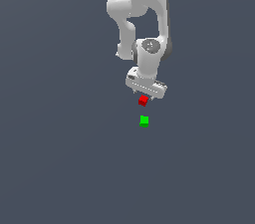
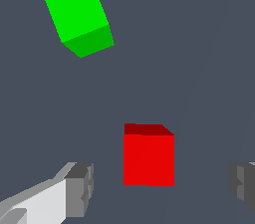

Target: Stack the red cube on top of the green cube.

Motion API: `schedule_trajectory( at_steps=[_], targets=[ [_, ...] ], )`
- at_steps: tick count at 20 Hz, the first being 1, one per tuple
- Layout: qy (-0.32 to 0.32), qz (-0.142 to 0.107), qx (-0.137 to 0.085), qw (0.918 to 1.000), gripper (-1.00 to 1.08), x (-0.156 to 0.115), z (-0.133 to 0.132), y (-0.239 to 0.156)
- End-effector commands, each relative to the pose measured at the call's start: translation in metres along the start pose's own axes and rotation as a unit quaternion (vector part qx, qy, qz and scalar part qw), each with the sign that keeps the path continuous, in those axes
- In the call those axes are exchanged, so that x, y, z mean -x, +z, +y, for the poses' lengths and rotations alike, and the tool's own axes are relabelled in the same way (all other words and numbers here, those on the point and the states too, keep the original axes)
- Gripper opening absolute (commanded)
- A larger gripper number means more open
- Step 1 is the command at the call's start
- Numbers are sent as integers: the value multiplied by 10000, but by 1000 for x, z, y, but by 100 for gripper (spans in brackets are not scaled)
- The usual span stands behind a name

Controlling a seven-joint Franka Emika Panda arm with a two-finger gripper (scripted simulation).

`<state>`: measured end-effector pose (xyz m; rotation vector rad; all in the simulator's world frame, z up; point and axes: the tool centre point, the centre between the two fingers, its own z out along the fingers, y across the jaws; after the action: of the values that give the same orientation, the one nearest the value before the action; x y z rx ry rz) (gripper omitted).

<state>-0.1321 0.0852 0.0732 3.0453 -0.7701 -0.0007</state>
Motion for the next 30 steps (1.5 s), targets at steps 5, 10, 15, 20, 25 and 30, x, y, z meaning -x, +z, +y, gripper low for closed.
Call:
schedule_trajectory(
  at_steps=[5,10,15,20,25,30],
  targets=[
    [58,0,-1,10000,100,4,-2,3],
    [60,0,-1,10000,100,4,-2,9],
    [65,1,-1,10000,100,5,-2,29],
    [71,1,-2,10000,100,5,-2,47],
    [73,1,-3,10000,100,4,-3,53],
    [73,1,-3,10000,-100,4,-3,53]
  ],
)
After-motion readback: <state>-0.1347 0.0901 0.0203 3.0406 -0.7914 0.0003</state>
